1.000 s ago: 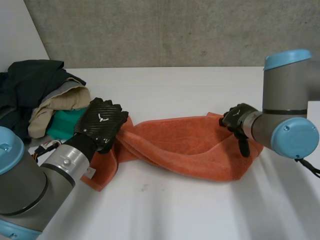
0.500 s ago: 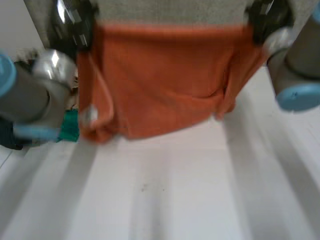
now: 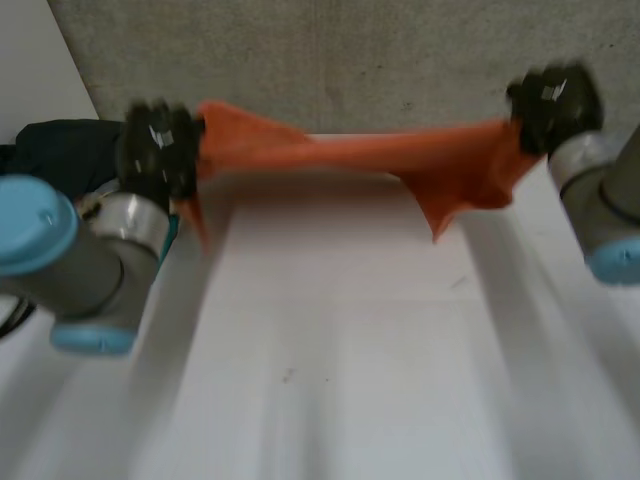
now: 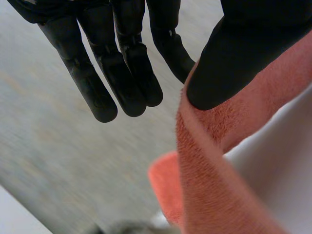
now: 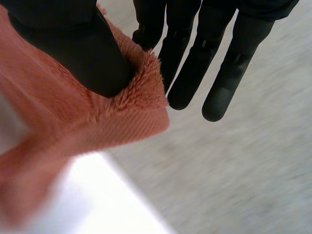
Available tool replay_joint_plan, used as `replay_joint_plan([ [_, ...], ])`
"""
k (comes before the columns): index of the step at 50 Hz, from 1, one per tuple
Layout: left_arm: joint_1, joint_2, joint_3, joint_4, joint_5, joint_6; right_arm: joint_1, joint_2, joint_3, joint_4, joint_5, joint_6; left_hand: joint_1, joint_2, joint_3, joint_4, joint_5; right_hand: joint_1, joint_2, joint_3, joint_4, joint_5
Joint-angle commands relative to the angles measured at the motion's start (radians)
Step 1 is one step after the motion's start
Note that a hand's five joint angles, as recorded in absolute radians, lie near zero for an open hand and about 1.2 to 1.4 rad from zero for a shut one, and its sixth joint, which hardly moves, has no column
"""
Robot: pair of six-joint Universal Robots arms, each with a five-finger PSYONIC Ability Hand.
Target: Fold the laundry.
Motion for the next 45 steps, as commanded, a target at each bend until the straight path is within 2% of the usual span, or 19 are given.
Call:
replay_joint_plan([
  [1, -0.001, -0.058, -0.173, 0.011, 0.093, 0.033, 0.000, -0.037, 0.280, 0.051, -0.058, -0.039, 0.248, 0.192, 0.199, 0.192, 0.232, 0.304, 0.215, 0.205, 0.197, 0.211],
  [3, 0.007, -0.079, -0.176, 0.005, 0.107, 0.045, 0.000, -0.042, 0.308, 0.054, -0.053, -0.046, 0.248, 0.192, 0.199, 0.192, 0.232, 0.304, 0.215, 0.205, 0.197, 0.211],
  [4, 0.013, -0.091, -0.173, -0.001, 0.116, 0.054, -0.002, -0.054, 0.328, 0.051, -0.052, -0.051, 0.155, 0.099, 0.107, 0.099, 0.139, 0.304, 0.215, 0.205, 0.197, 0.211],
  [8, 0.028, -0.090, -0.175, -0.017, 0.122, 0.067, -0.045, -0.075, 0.351, 0.048, -0.047, -0.054, -0.595, -0.651, -0.644, -0.651, -0.612, 0.304, 0.215, 0.205, 0.197, 0.211],
  [9, 0.028, -0.090, -0.175, -0.017, 0.122, 0.067, -0.056, -0.077, 0.353, 0.047, -0.047, -0.054, -0.597, -0.653, -0.646, -0.653, -0.613, 0.304, 0.215, 0.205, 0.197, 0.211],
  [12, 0.077, -0.023, -0.179, -0.069, 0.119, 0.051, -0.086, -0.083, 0.351, 0.045, -0.044, -0.051, -0.790, -0.846, -0.839, -0.846, -0.807, 0.304, 0.215, 0.205, 0.197, 0.211],
  [17, 0.162, 0.083, -0.213, -0.176, 0.151, -0.002, -0.119, -0.082, 0.356, 0.044, -0.049, -0.049, -0.800, -0.856, -0.849, -0.856, -0.816, 0.304, 0.215, 0.205, 0.197, 0.211],
  [21, 0.260, 0.119, -0.228, -0.270, 0.261, -0.073, -0.123, -0.082, 0.362, 0.047, -0.050, -0.042, -0.762, -0.818, -0.810, -0.818, -0.778, 0.304, 0.215, 0.205, 0.197, 0.211],
  [22, 0.298, 0.120, -0.234, -0.294, 0.312, -0.090, -0.122, -0.080, 0.365, 0.047, -0.050, -0.042, -0.735, -0.791, -0.784, -0.791, -0.752, 0.304, 0.215, 0.205, 0.197, 0.211],
  [26, 0.387, 0.116, -0.241, -0.311, 0.408, -0.094, -0.120, -0.080, 0.365, 0.045, -0.052, -0.042, -0.659, -0.715, -0.708, -0.715, -0.675, 0.304, 0.215, 0.205, 0.197, 0.211],
  [30, 0.436, 0.091, -0.233, -0.308, 0.455, -0.091, -0.120, -0.080, 0.365, 0.044, -0.053, -0.037, -0.635, -0.691, -0.684, -0.691, -0.652, 0.304, 0.215, 0.205, 0.197, 0.211],
  [38, 0.423, -0.024, -0.184, -0.307, 0.466, -0.091, -0.116, -0.079, 0.369, 0.045, -0.052, -0.037, -0.597, -0.653, -0.646, -0.653, -0.613, 0.304, 0.215, 0.205, 0.197, 0.211],
  [45, 0.352, -0.122, -0.093, -0.305, 0.456, -0.094, -0.116, -0.079, 0.380, 0.044, -0.052, -0.037, -0.594, -0.650, -0.643, -0.650, -0.611, 0.304, 0.215, 0.205, 0.197, 0.211],
])
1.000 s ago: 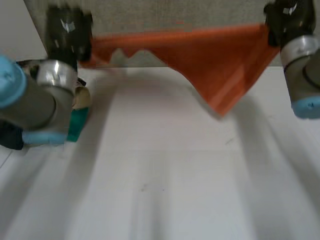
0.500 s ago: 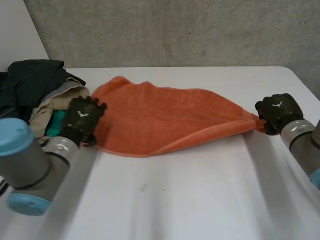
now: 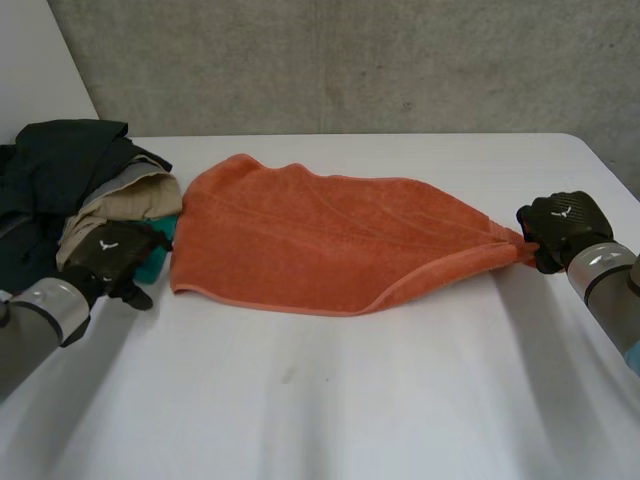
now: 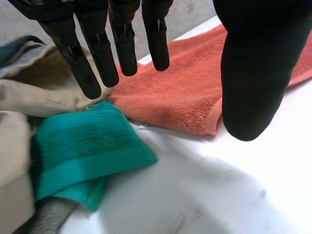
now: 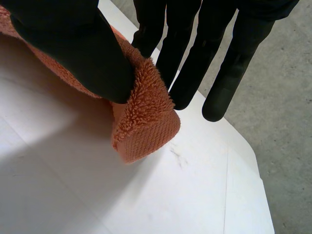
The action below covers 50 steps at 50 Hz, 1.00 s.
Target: Fold the laundry.
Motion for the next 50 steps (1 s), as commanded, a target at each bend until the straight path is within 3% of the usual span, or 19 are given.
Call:
replay_joint_plan([
  [1, -0.074, -0.098, 0.090, 0.002, -0.013, -0.003, 0.000, 0.000, 0.012, -0.001, 0.000, 0.000, 0.089, 0.091, 0.089, 0.083, 0.080, 0.304, 0.215, 0.203, 0.196, 0.210],
  [8, -0.123, -0.178, 0.183, 0.002, -0.019, -0.004, -0.003, 0.002, 0.016, -0.001, 0.000, 0.000, 0.124, 0.126, 0.124, 0.118, 0.115, 0.304, 0.215, 0.203, 0.196, 0.210],
  [12, -0.148, -0.232, 0.245, -0.001, -0.038, -0.003, -0.006, 0.002, 0.019, -0.001, 0.000, 0.000, 0.250, 0.252, 0.250, 0.244, 0.241, 0.304, 0.215, 0.203, 0.196, 0.210],
  [17, -0.168, -0.282, 0.315, -0.006, -0.145, 0.001, -0.007, -0.003, 0.019, -0.001, 0.005, -0.002, 0.927, 0.928, 0.927, 0.921, 0.917, 0.304, 0.215, 0.203, 0.196, 0.210],
  [20, -0.172, -0.275, 0.326, -0.007, -0.215, 0.001, -0.009, -0.018, 0.012, 0.008, 0.006, -0.011, 0.928, 0.930, 0.928, 0.922, 0.919, 0.304, 0.215, 0.203, 0.196, 0.210],
  [23, -0.177, -0.163, 0.303, -0.010, -0.284, -0.007, -0.014, -0.078, 0.012, 0.025, 0.005, -0.022, 0.928, 0.930, 0.928, 0.922, 0.919, 0.304, 0.215, 0.203, 0.196, 0.210],
  [30, -0.206, 0.133, 0.167, -0.041, -0.257, -0.001, -0.030, -0.262, -0.028, 0.289, -0.001, -0.170, 0.928, 0.930, 0.928, 0.922, 0.919, 0.304, 0.215, 0.203, 0.196, 0.210],
  [34, -0.211, 0.387, 0.085, -0.136, -0.220, 0.002, -0.092, -0.406, -0.105, 0.528, -0.007, -0.316, 0.928, 0.930, 0.928, 0.922, 0.919, 0.304, 0.215, 0.203, 0.196, 0.210],
  [38, -0.209, 0.527, 0.065, -0.205, -0.193, 0.002, -0.126, -0.462, -0.189, 0.672, -0.007, -0.381, 0.928, 0.930, 0.928, 0.922, 0.919, 0.304, 0.215, 0.203, 0.196, 0.210],
  [44, -0.212, 0.456, 0.051, -0.238, -0.183, 0.023, -0.126, -0.407, -0.212, 0.725, -0.012, -0.390, 0.928, 0.930, 0.928, 0.922, 0.919, 0.304, 0.215, 0.203, 0.196, 0.210],
  [50, -0.226, 0.207, 0.123, -0.225, -0.189, 0.161, -0.115, -0.149, -0.273, 0.696, 0.000, -0.370, 0.928, 0.930, 0.928, 0.922, 0.919, 0.304, 0.215, 0.203, 0.196, 0.210],
])
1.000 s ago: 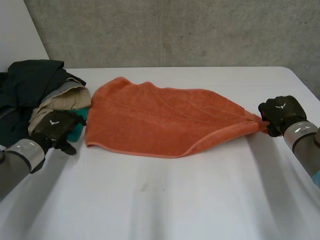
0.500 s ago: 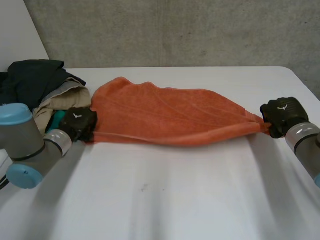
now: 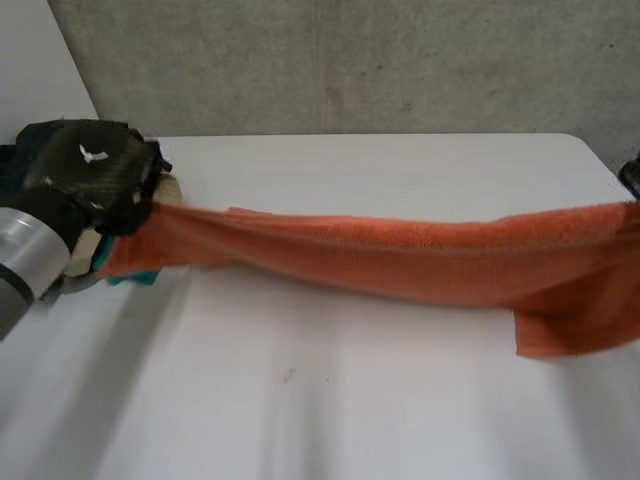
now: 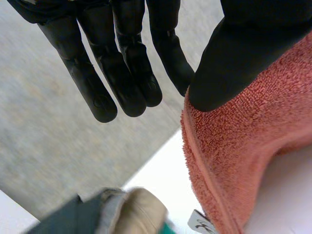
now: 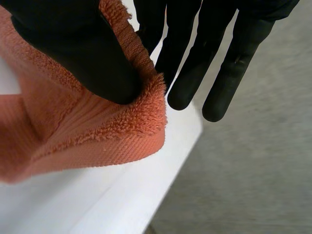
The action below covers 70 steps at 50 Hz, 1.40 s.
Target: Fold the laundry.
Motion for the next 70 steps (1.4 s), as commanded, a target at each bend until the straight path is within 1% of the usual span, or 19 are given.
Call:
replay_joint_plan([
  [1, -0.029, -0.340, 0.129, 0.024, -0.027, 0.173, 0.012, 0.278, -0.077, -0.055, 0.014, 0.034, 0.232, 0.199, 0.204, 0.196, 0.241, 0.294, 0.215, 0.203, 0.196, 0.210],
  [4, -0.062, -0.459, 0.248, 0.033, -0.065, 0.230, 0.024, 0.356, -0.173, -0.141, 0.032, 0.109, 0.232, 0.199, 0.204, 0.196, 0.241, 0.294, 0.215, 0.203, 0.196, 0.210],
  [8, -0.138, -0.621, 0.579, 0.070, -0.142, 0.255, 0.058, 0.424, -0.360, -0.294, 0.078, 0.249, 0.232, 0.199, 0.204, 0.196, 0.241, 0.294, 0.215, 0.203, 0.196, 0.210],
  [11, -0.150, -0.631, 0.727, 0.130, -0.150, 0.235, 0.078, 0.437, -0.491, -0.459, 0.118, 0.357, 0.232, 0.199, 0.204, 0.196, 0.241, 0.294, 0.215, 0.203, 0.196, 0.210],
  [14, -0.155, -0.628, 0.862, 0.300, -0.156, 0.166, 0.084, 0.436, -0.539, -0.654, 0.141, 0.445, 0.232, 0.199, 0.204, 0.196, 0.241, 0.294, 0.215, 0.203, 0.196, 0.210],
  [15, -0.156, -0.626, 0.900, 0.428, -0.159, 0.117, 0.083, 0.433, -0.540, -0.717, 0.146, 0.466, 0.232, 0.199, 0.204, 0.196, 0.241, 0.294, 0.215, 0.203, 0.196, 0.210],
  [19, -0.139, -0.603, 0.951, 0.631, -0.208, 0.031, 0.092, 0.398, -0.533, -0.936, 0.152, 0.514, 0.232, 0.199, 0.204, 0.196, 0.241, 0.294, 0.215, 0.203, 0.196, 0.210],
  [21, -0.133, -0.590, 0.965, 0.633, -0.231, 0.025, 0.098, 0.384, -0.525, -0.971, 0.151, 0.514, 0.232, 0.199, 0.204, 0.196, 0.241, 0.294, 0.215, 0.203, 0.196, 0.210],
  [29, -0.122, -0.588, 0.883, 0.495, -0.242, 0.020, 0.107, 0.387, -0.510, -0.899, 0.115, 0.510, 0.232, 0.199, 0.204, 0.196, 0.241, 0.294, 0.215, 0.203, 0.196, 0.210],
  [37, -0.125, -0.574, 0.593, 0.465, -0.234, 0.025, 0.107, 0.522, -0.458, -0.698, 0.020, 0.503, 0.232, 0.199, 0.204, 0.196, 0.241, 0.294, 0.215, 0.203, 0.196, 0.210],
  [42, -0.135, -0.562, 0.342, 0.452, -0.214, 0.026, 0.107, 0.601, -0.361, -0.606, 0.008, 0.467, 0.232, 0.199, 0.204, 0.196, 0.241, 0.294, 0.215, 0.203, 0.196, 0.210],
  [50, -0.145, -0.563, 0.050, 0.454, -0.160, 0.087, 0.096, 0.618, -0.122, -0.598, 0.005, 0.373, 0.232, 0.199, 0.204, 0.196, 0.241, 0.294, 0.215, 0.203, 0.196, 0.210],
  [55, -0.127, -0.570, -0.010, 0.465, -0.153, 0.170, 0.096, 0.609, -0.028, -0.612, -0.006, 0.342, 0.232, 0.199, 0.204, 0.196, 0.241, 0.294, 0.215, 0.203, 0.196, 0.210],
  [60, -0.081, -0.583, 0.000, 0.466, -0.150, 0.189, 0.092, 0.605, 0.017, -0.634, -0.014, 0.345, 0.229, 0.196, 0.201, 0.194, 0.238, 0.294, 0.215, 0.203, 0.196, 0.210],
  [61, -0.058, -0.593, 0.005, 0.465, -0.144, 0.189, 0.089, 0.600, 0.023, -0.638, -0.012, 0.351, -0.006, -0.039, -0.034, -0.042, 0.003, 0.294, 0.215, 0.203, 0.196, 0.210],
  [64, -0.040, -0.611, 0.014, 0.465, -0.130, 0.189, 0.075, 0.589, 0.026, -0.643, -0.009, 0.355, -0.281, -0.314, -0.309, -0.316, -0.272, 0.294, 0.215, 0.203, 0.196, 0.210],
  [65, -0.033, -0.623, 0.017, 0.463, -0.119, 0.189, 0.060, 0.585, 0.027, -0.644, -0.008, 0.355, -0.450, -0.483, -0.478, -0.486, -0.441, 0.294, 0.215, 0.203, 0.196, 0.210],
  [67, -0.029, -0.629, 0.022, 0.461, -0.111, 0.184, 0.046, 0.583, 0.030, -0.644, -0.009, 0.356, -0.551, -0.584, -0.579, -0.587, -0.542, 0.294, 0.215, 0.203, 0.196, 0.210],
  [70, -0.018, -0.636, 0.029, 0.451, -0.105, 0.177, 0.040, 0.583, 0.036, -0.644, -0.009, 0.356, -0.566, -0.599, -0.594, -0.602, -0.557, 0.294, 0.215, 0.203, 0.196, 0.210],
])
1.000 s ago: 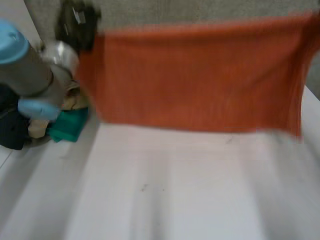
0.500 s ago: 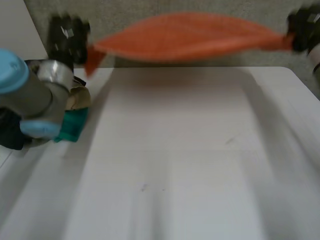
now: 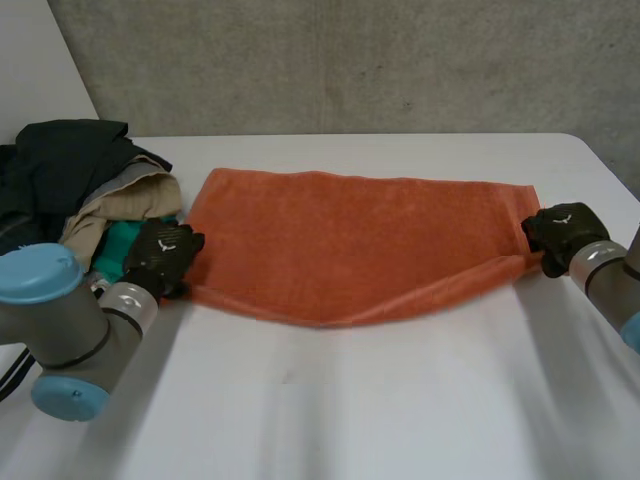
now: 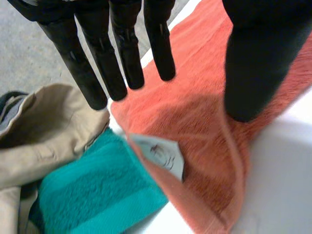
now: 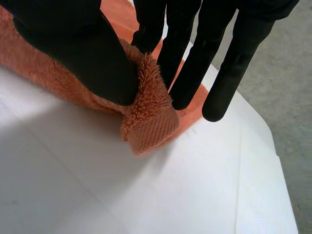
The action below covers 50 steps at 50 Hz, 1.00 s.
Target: Fold the laundry.
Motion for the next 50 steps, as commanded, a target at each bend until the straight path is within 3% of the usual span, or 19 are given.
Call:
replay_joint_plan([
  [1, 0.032, -0.027, 0.023, -0.014, 0.024, -0.019, -0.032, -0.008, 0.005, -0.002, 0.002, 0.006, 0.009, -0.024, -0.029, -0.019, -0.021, 0.294, 0.215, 0.203, 0.196, 0.210],
  [14, 0.070, -0.025, 0.024, -0.069, 0.053, -0.062, -0.035, -0.009, 0.016, -0.002, 0.003, 0.004, 0.082, 0.049, 0.044, 0.055, 0.053, 0.294, 0.215, 0.203, 0.196, 0.210],
  [17, 0.076, -0.028, 0.032, -0.069, 0.053, -0.063, -0.035, -0.009, 0.017, -0.002, 0.005, 0.006, 0.333, 0.301, 0.296, 0.306, 0.304, 0.294, 0.215, 0.203, 0.196, 0.210],
  [18, 0.078, -0.028, 0.032, -0.070, 0.052, -0.063, -0.035, -0.011, 0.020, -0.002, 0.005, 0.006, 0.480, 0.447, 0.442, 0.453, 0.451, 0.294, 0.215, 0.203, 0.196, 0.210],
  [19, 0.084, -0.031, 0.032, -0.070, 0.052, -0.063, -0.035, -0.014, 0.022, -0.002, 0.005, 0.004, 0.804, 0.771, 0.766, 0.776, 0.774, 0.294, 0.215, 0.203, 0.196, 0.210],
  [25, 0.090, 0.008, 0.001, -0.109, 0.049, -0.054, -0.036, -0.067, 0.028, 0.024, 0.005, -0.011, 0.807, 0.774, 0.769, 0.780, 0.778, 0.294, 0.215, 0.203, 0.196, 0.210],
  [28, 0.092, 0.133, -0.043, -0.190, 0.055, -0.055, -0.036, -0.103, 0.040, 0.073, -0.003, -0.030, 0.807, 0.774, 0.769, 0.780, 0.778, 0.294, 0.215, 0.203, 0.196, 0.210],
  [32, 0.090, 0.301, -0.120, -0.366, 0.069, -0.039, -0.047, -0.173, 0.039, 0.264, -0.008, -0.152, 0.807, 0.774, 0.769, 0.780, 0.778, 0.294, 0.215, 0.203, 0.196, 0.210],
  [35, 0.090, 0.343, -0.146, -0.449, 0.069, -0.014, -0.090, -0.201, 0.045, 0.426, -0.004, -0.276, 0.807, 0.774, 0.769, 0.780, 0.778, 0.294, 0.215, 0.203, 0.196, 0.210],
  [39, 0.095, 0.407, -0.189, -0.680, 0.069, 0.125, -0.133, -0.205, 0.059, 0.644, 0.005, -0.417, 0.807, 0.774, 0.769, 0.780, 0.778, 0.294, 0.215, 0.203, 0.196, 0.210],
  [42, 0.095, 0.406, -0.213, -0.823, 0.066, 0.254, -0.145, -0.206, 0.054, 0.679, -0.009, -0.441, 0.807, 0.774, 0.769, 0.780, 0.778, 0.294, 0.215, 0.203, 0.196, 0.210],
  [44, 0.093, 0.397, -0.201, -0.828, 0.066, 0.309, -0.147, -0.204, 0.051, 0.622, -0.012, -0.427, 0.807, 0.774, 0.769, 0.780, 0.778, 0.294, 0.215, 0.203, 0.196, 0.210],
  [48, 0.064, 0.349, -0.155, -0.732, 0.061, 0.302, -0.142, -0.192, 0.059, 0.504, -0.004, -0.399, 0.807, 0.774, 0.769, 0.780, 0.778, 0.294, 0.215, 0.203, 0.196, 0.210],
  [49, 0.053, 0.340, -0.144, -0.710, 0.059, 0.293, -0.142, -0.189, 0.065, 0.487, -0.004, -0.392, 0.807, 0.774, 0.769, 0.780, 0.778, 0.246, 0.167, 0.154, 0.147, 0.162],
  [50, 0.043, 0.329, -0.134, -0.692, 0.058, 0.281, -0.142, -0.180, 0.070, 0.470, -0.003, -0.378, 0.807, 0.774, 0.769, 0.780, 0.778, 0.033, -0.046, -0.059, -0.065, -0.051],
])
